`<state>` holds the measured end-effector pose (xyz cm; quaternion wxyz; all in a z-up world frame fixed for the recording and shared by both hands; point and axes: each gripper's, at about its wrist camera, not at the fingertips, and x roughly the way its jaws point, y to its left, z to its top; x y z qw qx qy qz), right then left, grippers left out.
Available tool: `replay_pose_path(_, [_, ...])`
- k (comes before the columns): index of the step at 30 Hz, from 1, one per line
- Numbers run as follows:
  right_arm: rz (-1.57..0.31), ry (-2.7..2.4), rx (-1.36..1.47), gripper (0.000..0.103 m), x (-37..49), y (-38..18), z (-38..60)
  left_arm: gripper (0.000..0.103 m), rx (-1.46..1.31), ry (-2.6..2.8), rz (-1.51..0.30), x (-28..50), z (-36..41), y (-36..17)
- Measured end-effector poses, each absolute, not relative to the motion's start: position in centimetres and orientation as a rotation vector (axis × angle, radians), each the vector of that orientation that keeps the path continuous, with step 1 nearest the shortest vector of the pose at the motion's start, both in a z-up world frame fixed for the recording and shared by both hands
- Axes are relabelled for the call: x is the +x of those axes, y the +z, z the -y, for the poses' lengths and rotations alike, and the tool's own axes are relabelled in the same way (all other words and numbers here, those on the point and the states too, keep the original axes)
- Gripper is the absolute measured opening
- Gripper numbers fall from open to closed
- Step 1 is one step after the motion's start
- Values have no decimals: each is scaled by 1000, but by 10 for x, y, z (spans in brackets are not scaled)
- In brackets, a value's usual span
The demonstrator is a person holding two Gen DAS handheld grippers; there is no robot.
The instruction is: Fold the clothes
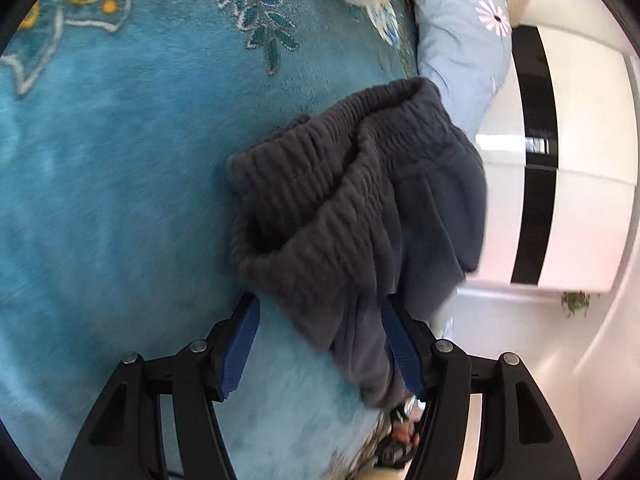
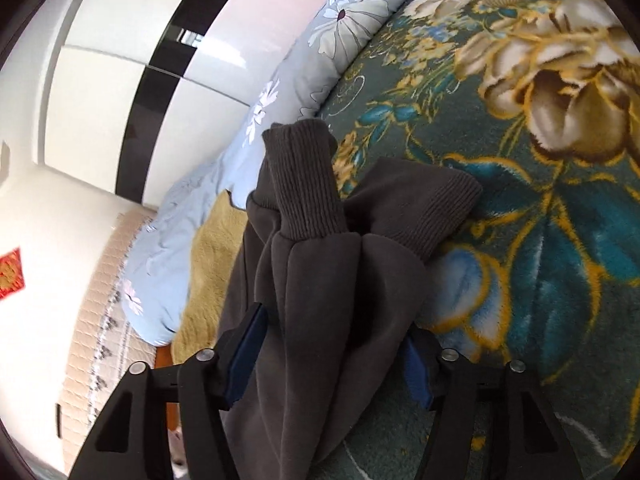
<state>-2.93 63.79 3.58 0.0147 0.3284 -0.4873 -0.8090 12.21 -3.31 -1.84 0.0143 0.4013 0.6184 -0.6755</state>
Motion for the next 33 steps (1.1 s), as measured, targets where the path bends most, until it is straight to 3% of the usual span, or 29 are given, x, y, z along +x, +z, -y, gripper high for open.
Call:
replay_pose_path(7, [1526, -2487, 1031, 33, -38, 27, -641, 68, 1119, -2095, -1861, 106, 27, -12])
replay_pose_path(11, [1501, -2501, 1012, 17, -34, 35, -644, 51, 1117, -2134, -1766, 106, 28, -5])
replay_pose_path(13, [1469, -2520, 991, 16, -30, 44, -640, 39, 1128, -2149, -1730, 105, 30, -4])
replay_pose_path(19, [1403, -2570, 1022, 12, -21, 72, -629, 25, 1118, -2416, -1441, 75, 40, 48])
replay_pose_path(25, [1221, -2653, 747, 10, 30, 155, -636, 25, 846, -2849, -1369, 104, 52, 135])
replay_pose_path(27, [1099, -2687, 736, 11, 59, 166, -640, 29, 874, -2857, -1391, 136, 63, 118])
replay_pose_path(29, [1003, -2652, 1051, 12, 65, 135, -640, 30, 1048, -2742, -1400, 138, 73, 82])
replay_pose_path(31, [1056, -2583, 1260, 12, 71, 96, -643, 29, 1222, -2556, -1472, 136, 81, 38])
replay_pose_path(33, [1207, -2514, 1288, 12, 80, 64, -647, 29, 1318, -2402, -1563, 139, 87, 1])
